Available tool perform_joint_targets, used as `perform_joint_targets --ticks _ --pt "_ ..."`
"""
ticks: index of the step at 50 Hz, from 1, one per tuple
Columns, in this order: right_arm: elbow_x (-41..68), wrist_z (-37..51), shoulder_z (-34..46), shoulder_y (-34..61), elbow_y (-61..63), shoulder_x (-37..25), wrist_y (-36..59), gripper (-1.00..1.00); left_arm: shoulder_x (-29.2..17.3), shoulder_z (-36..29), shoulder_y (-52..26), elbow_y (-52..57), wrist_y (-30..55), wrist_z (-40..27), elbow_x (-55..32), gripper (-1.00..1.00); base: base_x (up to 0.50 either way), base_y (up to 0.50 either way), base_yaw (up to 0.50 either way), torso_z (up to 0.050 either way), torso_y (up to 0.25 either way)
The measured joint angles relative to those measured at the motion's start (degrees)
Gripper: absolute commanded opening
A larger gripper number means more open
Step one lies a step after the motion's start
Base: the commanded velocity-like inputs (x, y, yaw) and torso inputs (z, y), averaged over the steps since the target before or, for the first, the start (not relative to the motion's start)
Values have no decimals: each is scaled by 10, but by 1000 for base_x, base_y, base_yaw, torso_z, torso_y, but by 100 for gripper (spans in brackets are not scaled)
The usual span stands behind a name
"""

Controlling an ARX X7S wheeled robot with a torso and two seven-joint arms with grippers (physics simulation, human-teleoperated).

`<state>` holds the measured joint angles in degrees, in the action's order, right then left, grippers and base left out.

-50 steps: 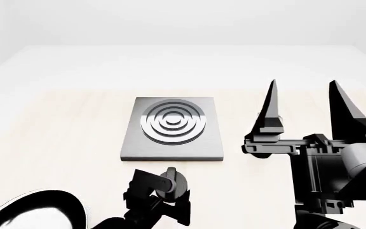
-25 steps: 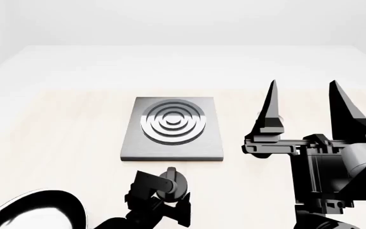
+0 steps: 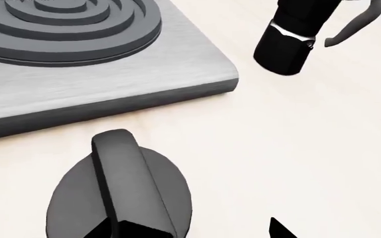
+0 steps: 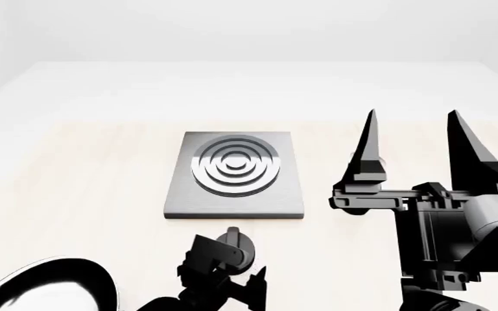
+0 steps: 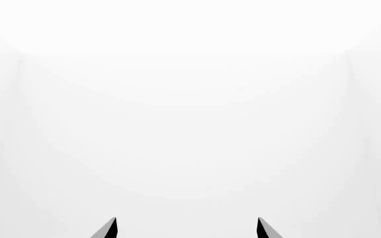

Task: Turn on the stove and put the moka pot on it.

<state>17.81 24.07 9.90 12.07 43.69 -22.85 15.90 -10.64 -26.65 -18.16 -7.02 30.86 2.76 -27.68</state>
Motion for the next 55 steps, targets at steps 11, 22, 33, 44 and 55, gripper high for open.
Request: perform_joint_targets --ticks 11,22,33,44,55 --pt "2 1 0 -1 -1 -2 -2 100 1 -17 2 20 12 -1 -1 100 0 0 0 0 1" --pt "3 2 -1 -3 -3 -4 -5 100 5 -36 -4 50 28 -1 -11 100 0 0 0 0 0" --pt "4 3 -1 -4 -5 -5 -9 100 -2 -33 -27 99 52 -18 -19 100 0 0 0 0 0" --pt "7 4 -8 2 -11 -11 -7 100 -24 -18 -42 180 59 -54 -11 100 0 0 0 0 0" --pt "3 -1 -14 22 -45 -21 -4 100 -61 14 -38 283 20 -103 26 100 0 0 0 0 0"
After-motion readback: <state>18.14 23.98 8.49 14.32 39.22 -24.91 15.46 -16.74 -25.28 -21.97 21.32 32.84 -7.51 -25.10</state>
